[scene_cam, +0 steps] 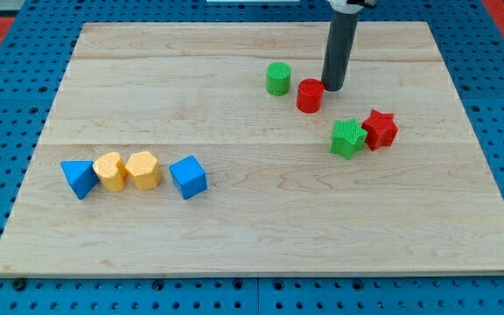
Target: Nudge the red circle a bit up
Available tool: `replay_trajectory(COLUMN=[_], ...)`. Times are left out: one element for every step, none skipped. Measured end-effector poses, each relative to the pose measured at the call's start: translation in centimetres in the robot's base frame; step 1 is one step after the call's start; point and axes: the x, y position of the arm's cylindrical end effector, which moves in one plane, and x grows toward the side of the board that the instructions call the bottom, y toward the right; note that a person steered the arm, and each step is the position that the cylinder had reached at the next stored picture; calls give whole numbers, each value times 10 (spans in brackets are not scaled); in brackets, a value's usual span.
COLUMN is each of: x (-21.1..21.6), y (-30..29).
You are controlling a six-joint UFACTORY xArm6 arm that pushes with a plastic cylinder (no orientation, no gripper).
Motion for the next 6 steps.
replay_trajectory(x=[25, 25, 20, 67, 65, 65], y=[-23, -35, -20, -21, -133, -235])
